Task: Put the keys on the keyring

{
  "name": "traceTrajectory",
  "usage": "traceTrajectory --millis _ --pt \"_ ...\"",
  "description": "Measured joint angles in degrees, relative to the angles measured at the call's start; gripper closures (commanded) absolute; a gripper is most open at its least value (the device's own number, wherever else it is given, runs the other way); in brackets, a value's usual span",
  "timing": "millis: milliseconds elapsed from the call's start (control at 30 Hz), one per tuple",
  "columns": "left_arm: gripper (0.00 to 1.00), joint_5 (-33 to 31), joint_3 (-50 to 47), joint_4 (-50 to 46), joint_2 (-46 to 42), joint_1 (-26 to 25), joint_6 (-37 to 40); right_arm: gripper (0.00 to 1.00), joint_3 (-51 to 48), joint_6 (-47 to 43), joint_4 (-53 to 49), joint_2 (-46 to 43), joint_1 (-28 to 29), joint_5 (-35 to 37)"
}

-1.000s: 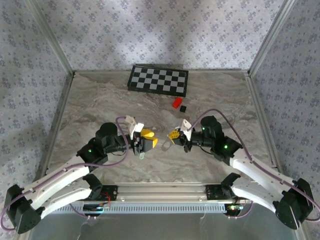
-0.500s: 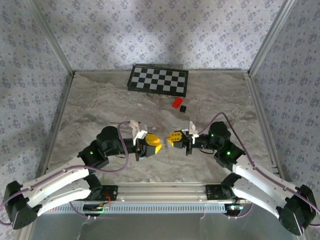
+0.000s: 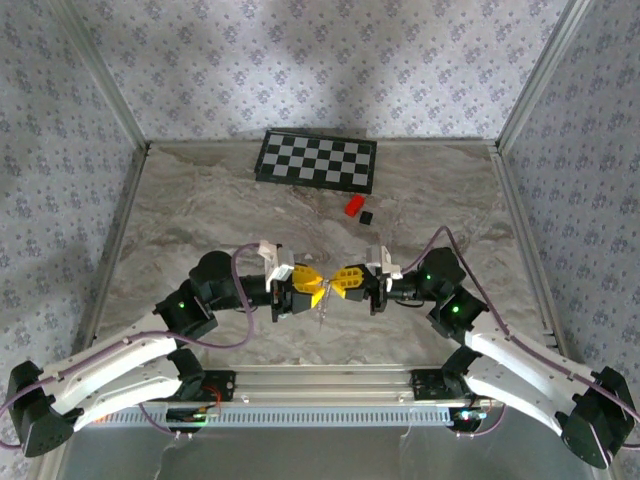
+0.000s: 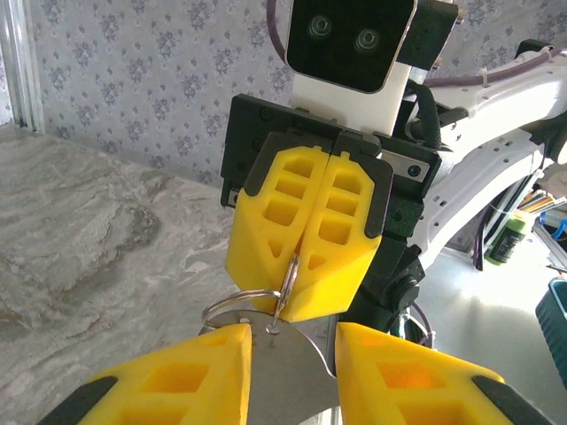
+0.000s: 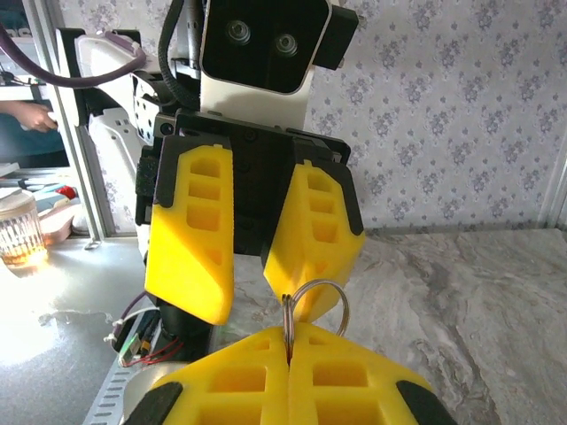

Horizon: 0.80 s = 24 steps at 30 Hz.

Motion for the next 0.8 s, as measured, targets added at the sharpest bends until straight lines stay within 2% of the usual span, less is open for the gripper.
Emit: traceTrajectory --millis 800 --pt "0.67 0.0 0.0 1.6 -0.4 -1.2 6.8 1.00 -1.8 1.7 5.2 0.0 2.1 0.0"
